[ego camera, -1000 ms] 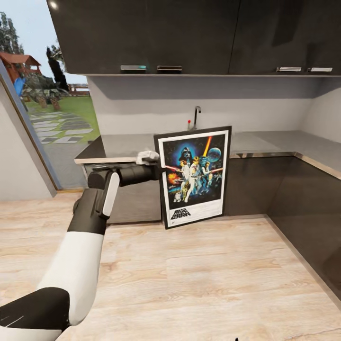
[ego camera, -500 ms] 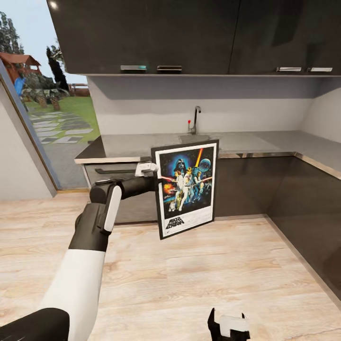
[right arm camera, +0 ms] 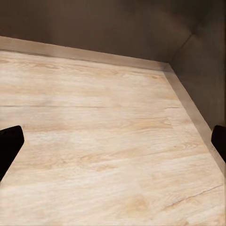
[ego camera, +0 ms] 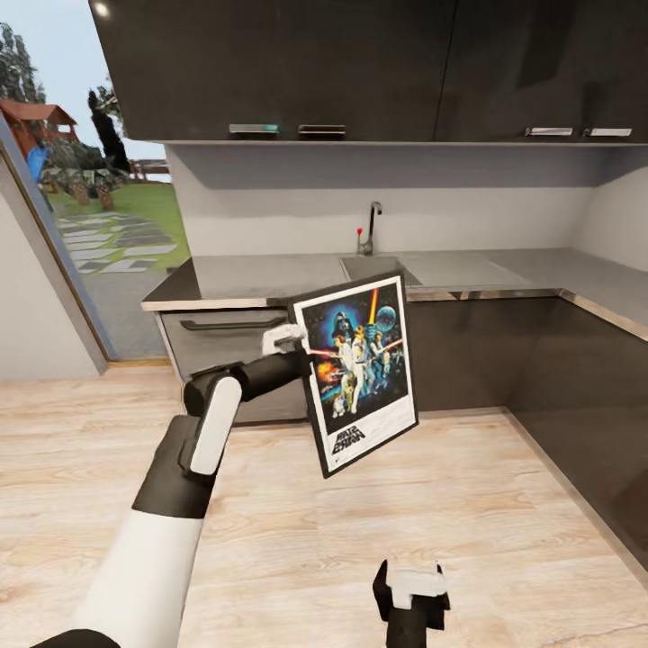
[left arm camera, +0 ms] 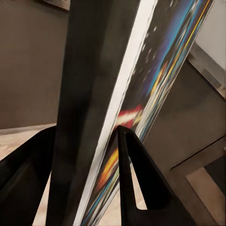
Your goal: Pick up the poster from the kitchen countertop and hang it on one of the wall nails in the kitchen.
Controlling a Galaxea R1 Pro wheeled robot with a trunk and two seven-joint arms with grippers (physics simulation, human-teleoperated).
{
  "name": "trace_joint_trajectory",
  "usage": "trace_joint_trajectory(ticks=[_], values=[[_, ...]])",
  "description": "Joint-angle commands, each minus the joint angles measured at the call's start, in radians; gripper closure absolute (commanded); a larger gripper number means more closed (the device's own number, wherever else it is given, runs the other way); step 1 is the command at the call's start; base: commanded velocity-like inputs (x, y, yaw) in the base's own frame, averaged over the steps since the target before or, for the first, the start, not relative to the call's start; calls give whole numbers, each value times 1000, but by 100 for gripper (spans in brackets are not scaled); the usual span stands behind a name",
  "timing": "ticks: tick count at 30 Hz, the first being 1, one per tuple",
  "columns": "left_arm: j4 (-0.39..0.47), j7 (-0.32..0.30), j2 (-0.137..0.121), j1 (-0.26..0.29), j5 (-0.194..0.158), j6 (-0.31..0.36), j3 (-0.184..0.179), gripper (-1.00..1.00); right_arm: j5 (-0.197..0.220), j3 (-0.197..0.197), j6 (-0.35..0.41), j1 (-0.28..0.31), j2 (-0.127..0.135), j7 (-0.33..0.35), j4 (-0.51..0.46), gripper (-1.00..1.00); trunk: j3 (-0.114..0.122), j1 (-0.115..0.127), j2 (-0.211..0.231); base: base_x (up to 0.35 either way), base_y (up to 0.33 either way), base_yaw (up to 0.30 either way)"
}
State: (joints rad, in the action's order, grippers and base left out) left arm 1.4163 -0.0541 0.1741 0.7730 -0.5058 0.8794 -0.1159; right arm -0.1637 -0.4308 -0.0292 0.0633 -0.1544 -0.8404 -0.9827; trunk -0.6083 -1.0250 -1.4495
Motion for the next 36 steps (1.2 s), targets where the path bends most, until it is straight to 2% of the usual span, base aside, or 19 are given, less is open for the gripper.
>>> trace_joint_trajectory(ticks=[1,3,4,8,9,10,11,15,16,18,22,23,26,31,33,36], values=[[16,86,0,-2,-63,-20,-52,100,-1,-11,19,1,0,-11,-18,-100,-1,0,0,0,0,0],[29,181,0,-4,-141,-52,-108,100,-1,-19,36,2,0,-15,-31,-100,-1,0,0,0,0,0],[41,273,0,-5,-225,-88,-161,100,-1,-24,46,2,0,-18,-40,-100,-1,0,0,0,0,0],[60,441,0,-7,-387,-161,-254,100,-1,-30,57,2,-4,-21,-49,-100,-1,0,0,0,0,0],[66,507,0,-7,-444,-192,-298,100,0,-32,60,3,-6,-22,-52,-100,-1,0,0,0,0,0],[69,533,0,-7,-465,-207,-319,100,0,-36,61,3,-6,-22,-52,-100,-1,0,0,0,0,0],[74,586,0,-8,-506,-250,-374,100,-1,-55,62,3,-7,-24,-55,-100,-1,0,0,0,0,0],[77,619,0,-8,-532,-295,-419,100,-2,-80,63,3,-8,-35,-56,-100,-1,0,0,0,0,0],[78,631,0,-8,-541,-313,-436,100,-2,-90,63,3,-8,-63,-56,-100,-1,0,0,0,0,0],[78,638,0,-8,-546,-338,-448,100,-1,-97,63,2,-8,-103,-56,-100,-1,0,0,0,0,0],[77,662,0,-8,-549,-397,-487,100,-1,-100,62,-1,-7,-125,-56,-100,-1,0,0,0,0,0],[76,684,0,-8,-550,-428,-520,100,-2,-101,61,-4,-7,-132,-56,-100,-1,0,0,0,0,0],[75,700,0,-8,-551,-459,-547,100,-2,-101,60,-8,-7,-136,-56,-100,-1,0,0,0,0,0],[71,709,0,-9,-551,-507,-564,100,-2,-104,59,-10,-7,-170,-56,-100,-1,0,0,0,0,0],[68,711,0,-9,-551,-550,-603,100,-2,-173,60,-11,-7,-236,-56,-100,-1,0,0,0,0,0],[66,712,0,-8,-551,-579,-620,100,-2,-212,62,-11,-7,-287,-57,-100,-1,0,0,0,0,0]])
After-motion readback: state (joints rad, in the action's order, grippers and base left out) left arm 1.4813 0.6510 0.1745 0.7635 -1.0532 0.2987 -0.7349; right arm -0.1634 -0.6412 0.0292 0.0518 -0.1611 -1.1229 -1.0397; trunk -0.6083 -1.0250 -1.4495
